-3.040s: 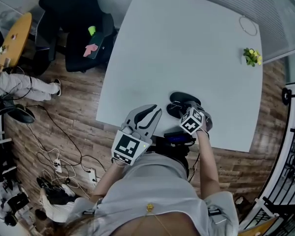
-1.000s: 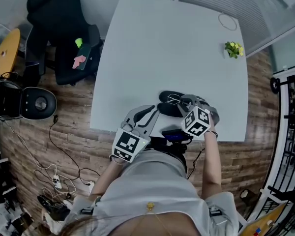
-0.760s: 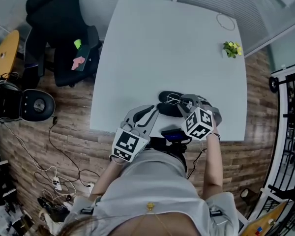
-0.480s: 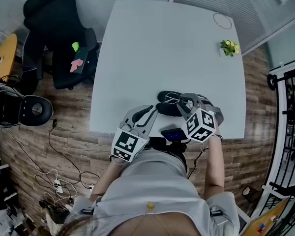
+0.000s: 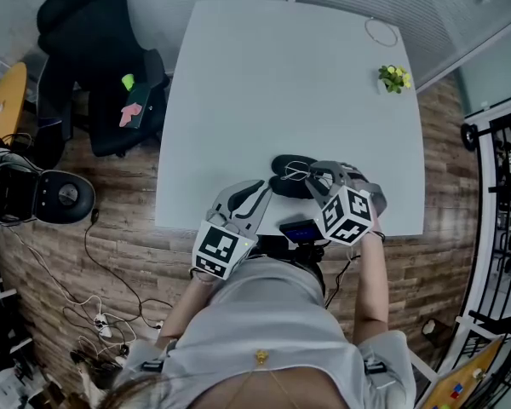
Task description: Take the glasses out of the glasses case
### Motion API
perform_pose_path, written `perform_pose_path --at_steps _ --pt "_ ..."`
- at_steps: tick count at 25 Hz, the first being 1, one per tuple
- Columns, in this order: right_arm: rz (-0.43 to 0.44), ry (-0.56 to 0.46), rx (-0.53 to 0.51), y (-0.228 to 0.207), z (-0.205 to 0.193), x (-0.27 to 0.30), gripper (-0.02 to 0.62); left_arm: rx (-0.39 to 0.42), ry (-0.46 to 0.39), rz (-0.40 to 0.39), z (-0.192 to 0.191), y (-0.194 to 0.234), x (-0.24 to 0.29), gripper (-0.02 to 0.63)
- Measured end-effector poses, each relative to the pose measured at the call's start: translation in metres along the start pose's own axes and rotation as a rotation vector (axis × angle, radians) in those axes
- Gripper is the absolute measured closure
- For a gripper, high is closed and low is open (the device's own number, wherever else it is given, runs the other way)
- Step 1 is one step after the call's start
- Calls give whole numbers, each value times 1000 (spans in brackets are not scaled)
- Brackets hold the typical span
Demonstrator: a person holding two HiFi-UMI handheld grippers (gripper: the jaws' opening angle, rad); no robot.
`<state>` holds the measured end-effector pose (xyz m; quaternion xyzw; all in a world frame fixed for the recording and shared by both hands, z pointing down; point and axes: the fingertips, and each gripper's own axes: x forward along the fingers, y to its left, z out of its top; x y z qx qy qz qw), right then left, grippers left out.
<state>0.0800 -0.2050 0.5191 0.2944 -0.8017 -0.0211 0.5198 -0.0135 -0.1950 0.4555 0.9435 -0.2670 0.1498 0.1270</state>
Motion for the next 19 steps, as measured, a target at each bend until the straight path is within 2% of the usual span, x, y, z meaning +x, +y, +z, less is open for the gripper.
perform_pose_path --at_steps 19 --pt "7 -9 -11 1 -2 6 497 0 7 5 -2 -3 2 540"
